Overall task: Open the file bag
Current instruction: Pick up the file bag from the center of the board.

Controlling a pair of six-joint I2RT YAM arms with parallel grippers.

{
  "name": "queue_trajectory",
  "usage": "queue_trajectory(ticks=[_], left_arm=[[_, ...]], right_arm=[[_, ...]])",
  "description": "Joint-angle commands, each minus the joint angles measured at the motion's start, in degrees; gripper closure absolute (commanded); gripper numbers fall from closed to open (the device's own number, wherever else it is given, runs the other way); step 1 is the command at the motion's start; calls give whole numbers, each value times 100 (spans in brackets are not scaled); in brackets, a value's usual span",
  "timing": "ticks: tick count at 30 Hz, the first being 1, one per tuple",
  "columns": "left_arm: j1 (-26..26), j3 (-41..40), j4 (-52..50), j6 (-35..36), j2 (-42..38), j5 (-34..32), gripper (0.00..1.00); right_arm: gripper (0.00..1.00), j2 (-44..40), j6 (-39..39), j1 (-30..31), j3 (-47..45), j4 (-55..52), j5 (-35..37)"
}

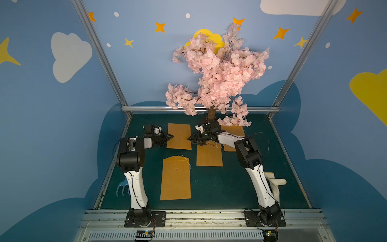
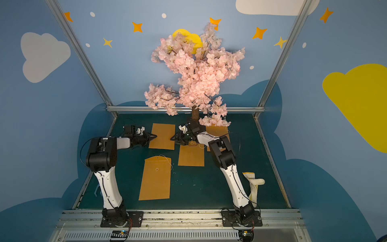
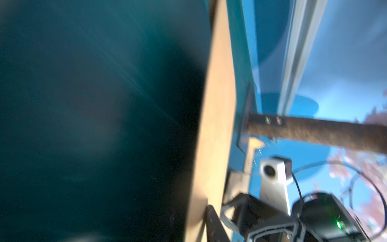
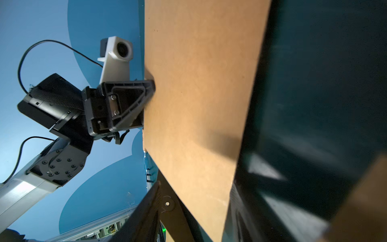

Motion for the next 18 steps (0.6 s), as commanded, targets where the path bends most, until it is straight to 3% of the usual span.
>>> queue_trajectory(ticks=[1,5,9,18], left_arm=[[-201,-72,190,-74,-213,834,73],[-210,-98,116,-31,-263,799,81],[-193,-133,316,-164,-301,816,97],[-71,-686,1788,-942,-853,1162,97]], right_arm=[[47,-150,-84,164,267,308,-323],[47,-165,-84,165,277,305,-318],[46,-263,-135,161,212,271,-322],[41,-1370,-230,130,-836,526,-213]])
